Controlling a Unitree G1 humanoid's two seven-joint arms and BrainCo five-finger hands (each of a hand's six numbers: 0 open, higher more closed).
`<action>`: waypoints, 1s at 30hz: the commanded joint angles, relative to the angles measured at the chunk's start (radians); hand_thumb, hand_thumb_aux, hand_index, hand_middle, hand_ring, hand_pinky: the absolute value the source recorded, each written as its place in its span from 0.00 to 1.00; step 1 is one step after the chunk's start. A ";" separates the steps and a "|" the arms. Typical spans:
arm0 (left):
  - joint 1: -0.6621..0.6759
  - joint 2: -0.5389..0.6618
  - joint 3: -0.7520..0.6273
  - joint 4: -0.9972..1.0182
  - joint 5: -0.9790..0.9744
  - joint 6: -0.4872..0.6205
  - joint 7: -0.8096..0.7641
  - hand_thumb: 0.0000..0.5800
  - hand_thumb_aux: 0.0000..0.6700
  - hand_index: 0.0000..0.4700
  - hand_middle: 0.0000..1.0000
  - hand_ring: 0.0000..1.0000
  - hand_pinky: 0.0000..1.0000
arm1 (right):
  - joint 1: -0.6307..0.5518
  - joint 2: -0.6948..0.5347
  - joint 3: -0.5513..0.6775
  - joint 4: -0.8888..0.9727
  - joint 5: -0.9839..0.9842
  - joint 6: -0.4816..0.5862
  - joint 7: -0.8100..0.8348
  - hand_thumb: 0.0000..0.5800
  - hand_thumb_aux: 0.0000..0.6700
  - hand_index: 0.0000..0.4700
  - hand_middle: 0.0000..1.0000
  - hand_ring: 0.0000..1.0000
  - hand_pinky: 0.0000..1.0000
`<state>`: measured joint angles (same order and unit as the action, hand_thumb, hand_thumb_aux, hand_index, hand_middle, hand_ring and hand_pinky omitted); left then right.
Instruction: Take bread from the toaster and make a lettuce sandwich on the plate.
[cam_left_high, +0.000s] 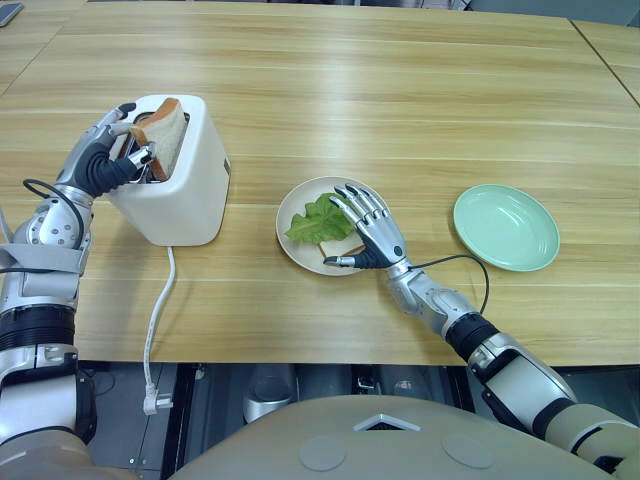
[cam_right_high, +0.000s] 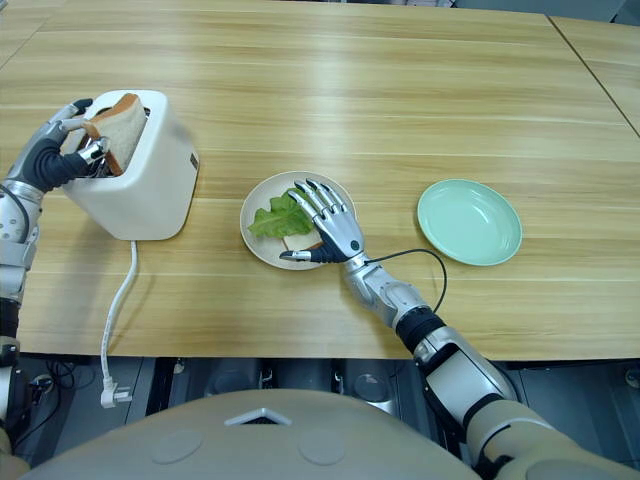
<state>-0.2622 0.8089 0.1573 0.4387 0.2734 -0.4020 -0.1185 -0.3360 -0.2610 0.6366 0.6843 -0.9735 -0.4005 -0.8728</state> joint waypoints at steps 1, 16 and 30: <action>-0.024 -0.015 0.010 -0.009 -0.022 -0.004 0.012 1.00 1.00 0.98 0.00 0.00 0.00 | 0.004 0.002 0.000 0.012 0.007 0.001 0.000 0.00 0.00 0.00 0.00 0.00 0.00; -0.064 -0.029 0.058 -0.006 -0.051 -0.042 0.069 1.00 1.00 0.98 0.94 0.94 0.94 | 0.006 0.008 0.002 0.012 0.006 -0.001 0.000 0.00 0.00 0.00 0.00 0.00 0.00; -0.105 -0.036 0.121 0.011 -0.091 -0.072 0.125 1.00 1.00 0.98 1.00 1.00 1.00 | 0.005 0.011 0.002 0.013 0.007 -0.002 0.001 0.00 0.00 0.00 0.00 0.00 0.00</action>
<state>-0.3501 0.7779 0.2582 0.4388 0.2052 -0.4674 -0.0046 -0.3360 -0.2471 0.6374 0.6932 -0.9737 -0.4016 -0.8737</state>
